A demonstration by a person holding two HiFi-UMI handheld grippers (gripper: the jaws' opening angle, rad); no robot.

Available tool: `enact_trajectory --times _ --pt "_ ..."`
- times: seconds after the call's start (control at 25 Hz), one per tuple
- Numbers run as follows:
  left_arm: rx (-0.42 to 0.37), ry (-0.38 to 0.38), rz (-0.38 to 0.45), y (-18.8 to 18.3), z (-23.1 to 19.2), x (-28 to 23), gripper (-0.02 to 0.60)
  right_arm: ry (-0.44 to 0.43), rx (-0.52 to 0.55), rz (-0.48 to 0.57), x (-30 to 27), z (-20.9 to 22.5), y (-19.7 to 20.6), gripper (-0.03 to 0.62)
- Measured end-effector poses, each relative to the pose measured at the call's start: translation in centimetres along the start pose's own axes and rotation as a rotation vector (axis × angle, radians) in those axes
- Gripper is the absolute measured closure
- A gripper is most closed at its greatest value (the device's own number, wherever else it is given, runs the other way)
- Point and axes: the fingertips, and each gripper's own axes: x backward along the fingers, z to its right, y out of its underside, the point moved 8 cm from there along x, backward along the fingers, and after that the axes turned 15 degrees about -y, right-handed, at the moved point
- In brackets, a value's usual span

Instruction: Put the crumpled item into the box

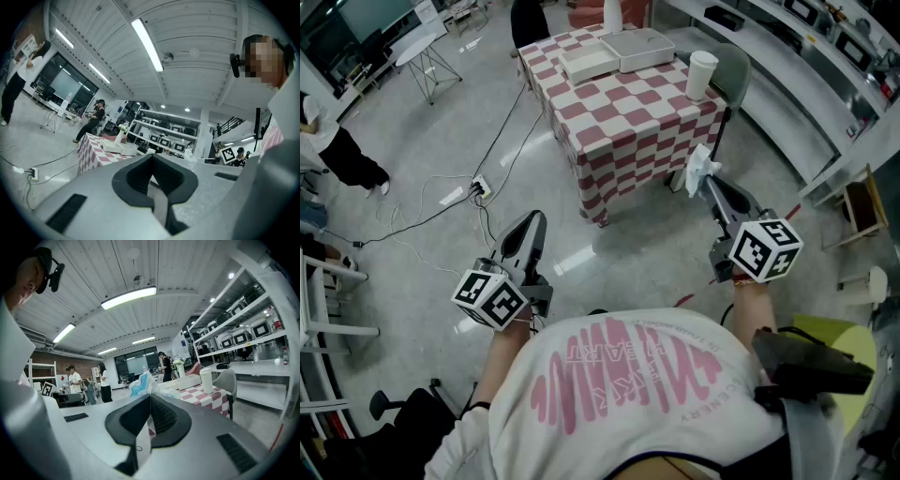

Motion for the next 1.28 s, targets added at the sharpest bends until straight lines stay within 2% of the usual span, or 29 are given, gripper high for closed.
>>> enact_trajectory --times 0.48,0.8,1.04,1.28 --pt "0.006 0.013 0.018 -0.1 0.4 -0.1 0.574 -0.001 0.007 0.006 0.1 0.1 0.3 0.588" --pt "-0.003 -0.007 0.010 0.1 -0.5 0.9 0.574 -0.011 -0.064 0.040 -0.8 0.3 1.1 0.587" --pt "0.004 -0.007 -0.012 0.0 -1.9 -1.0 0.574 0.013 -0.089 0.001 -2.9 1.4 2.2 0.588" --pt "0.035 0.005 -0.013 -1.2 -4.5 -4.4 0.574 0.014 -0.084 -0.018 -6.6 2.1 1.1 0.587"
